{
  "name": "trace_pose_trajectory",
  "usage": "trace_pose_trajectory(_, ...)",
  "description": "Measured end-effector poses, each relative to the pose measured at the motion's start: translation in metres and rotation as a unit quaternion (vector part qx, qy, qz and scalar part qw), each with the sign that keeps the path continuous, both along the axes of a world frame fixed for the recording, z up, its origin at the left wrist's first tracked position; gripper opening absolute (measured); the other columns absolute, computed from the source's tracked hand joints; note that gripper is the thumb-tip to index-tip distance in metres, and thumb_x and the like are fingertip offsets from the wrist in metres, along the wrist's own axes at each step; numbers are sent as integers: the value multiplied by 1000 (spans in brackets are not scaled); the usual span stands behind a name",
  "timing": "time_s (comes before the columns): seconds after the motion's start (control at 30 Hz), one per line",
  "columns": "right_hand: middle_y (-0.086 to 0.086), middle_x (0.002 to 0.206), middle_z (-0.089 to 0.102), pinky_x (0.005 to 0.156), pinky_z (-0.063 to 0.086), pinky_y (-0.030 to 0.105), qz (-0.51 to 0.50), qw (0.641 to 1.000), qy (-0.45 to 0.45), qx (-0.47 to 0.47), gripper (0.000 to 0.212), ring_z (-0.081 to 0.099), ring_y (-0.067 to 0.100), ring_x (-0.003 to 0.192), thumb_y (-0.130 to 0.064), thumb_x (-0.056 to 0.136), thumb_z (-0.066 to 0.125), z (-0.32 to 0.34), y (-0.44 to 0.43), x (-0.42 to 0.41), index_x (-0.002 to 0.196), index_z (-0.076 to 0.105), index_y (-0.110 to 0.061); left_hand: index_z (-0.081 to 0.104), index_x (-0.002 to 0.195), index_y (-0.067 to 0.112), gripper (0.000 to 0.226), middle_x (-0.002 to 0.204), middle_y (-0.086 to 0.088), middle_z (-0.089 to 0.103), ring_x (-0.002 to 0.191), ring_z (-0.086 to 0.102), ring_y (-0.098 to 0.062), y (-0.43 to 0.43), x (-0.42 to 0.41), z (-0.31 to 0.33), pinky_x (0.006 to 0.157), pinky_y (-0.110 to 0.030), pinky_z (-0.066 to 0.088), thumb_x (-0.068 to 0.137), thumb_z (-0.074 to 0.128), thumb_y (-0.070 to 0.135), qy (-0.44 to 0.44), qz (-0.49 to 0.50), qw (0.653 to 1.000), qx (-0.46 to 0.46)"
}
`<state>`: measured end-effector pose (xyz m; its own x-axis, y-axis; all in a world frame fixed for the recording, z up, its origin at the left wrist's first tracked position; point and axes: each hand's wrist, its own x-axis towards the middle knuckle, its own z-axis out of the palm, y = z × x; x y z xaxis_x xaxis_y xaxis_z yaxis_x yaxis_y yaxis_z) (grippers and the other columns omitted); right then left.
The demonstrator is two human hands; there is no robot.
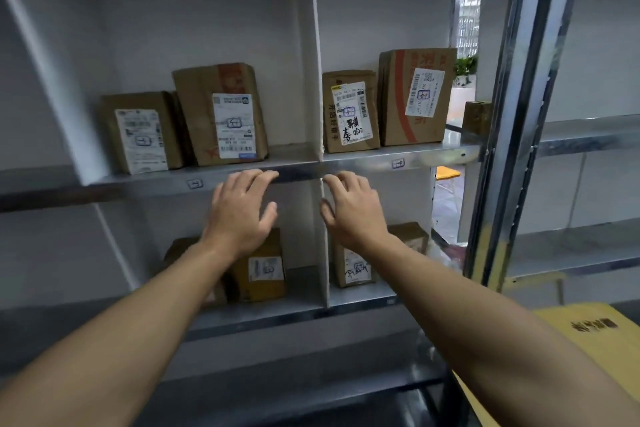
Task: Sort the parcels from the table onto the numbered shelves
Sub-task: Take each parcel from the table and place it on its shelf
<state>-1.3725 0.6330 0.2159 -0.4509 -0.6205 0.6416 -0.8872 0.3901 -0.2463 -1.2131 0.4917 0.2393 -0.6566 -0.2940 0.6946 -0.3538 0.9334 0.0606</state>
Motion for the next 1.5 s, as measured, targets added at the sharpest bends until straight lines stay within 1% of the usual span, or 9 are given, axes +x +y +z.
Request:
trace_pose_trajectory(0.23,7,137,48,104,37,49,52,990,-28,131,39,45,32,127,-48,101,40,-50,-46,123,132,45,-25,50,134,23,49,128,-2,56,117,47,-26,-22,156,-47,96,-43,36,87,50,36,-50,155,986,42)
trace_pose_trajectory(0.47,10,138,48,100,40,50,194,959,-1,205,42,47,36,126,-46,102,38,-78,-114,243,137,42,-23,56,130,20,52,126,-6,58,115,51,-31,-46,312,-88,94,-43,37,84,43,41,-102,313,938,108)
trace_pose_trajectory(0.6,11,139,46,102,38,51,267,931,23,248,46,46,36,126,-47,102,37,-96,-157,308,141,38,-22,47,138,22,48,134,-5,51,123,44,-29,-54,391,-117,99,-43,33,93,52,38,-131,397,896,150)
trace_pose_trajectory(0.77,11,139,46,102,38,52,349,889,49,293,46,46,36,126,-47,101,39,-126,-216,386,140,40,-24,44,139,25,47,138,-2,48,126,42,-27,-67,472,-142,102,-42,34,95,48,39,-137,472,844,215)
trace_pose_trajectory(0.93,12,141,46,105,35,50,412,841,90,338,46,44,37,129,-43,101,39,-140,-280,450,142,40,-24,42,140,25,46,138,-1,48,125,42,-26,-92,534,-155,101,-43,33,95,46,36,-128,535,799,242)
trace_pose_trajectory(1.1,12,135,52,101,36,46,477,804,136,329,41,50,34,123,-43,102,35,-138,-342,508,134,49,-21,40,141,28,46,140,1,46,125,42,-25,-130,582,-161,103,-41,32,96,43,39,-120,583,760,262)
trace_pose_trajectory(1.2,12,134,53,101,38,47,509,778,153,335,43,51,35,122,-46,102,35,-143,-372,544,135,48,-21,42,140,28,46,139,0,48,126,42,-25,-143,607,-171,103,-41,32,96,44,39,-94,617,735,267)
trace_pose_trajectory(1.4,12,133,51,102,38,51,558,725,188,358,43,50,36,121,-48,102,34,-160,-408,611,133,45,-22,49,132,21,40,127,-5,55,114,49,-29,-144,658,-196,94,-40,38,94,48,34,-65,655,693,296)
trace_pose_trajectory(1.5,11,134,51,101,37,51,577,702,205,363,44,50,35,121,-49,102,33,-168,-429,649,135,44,-21,49,135,22,44,131,-5,54,116,49,-28,-148,693,-203,94,-41,39,93,50,36,-54,682,664,303)
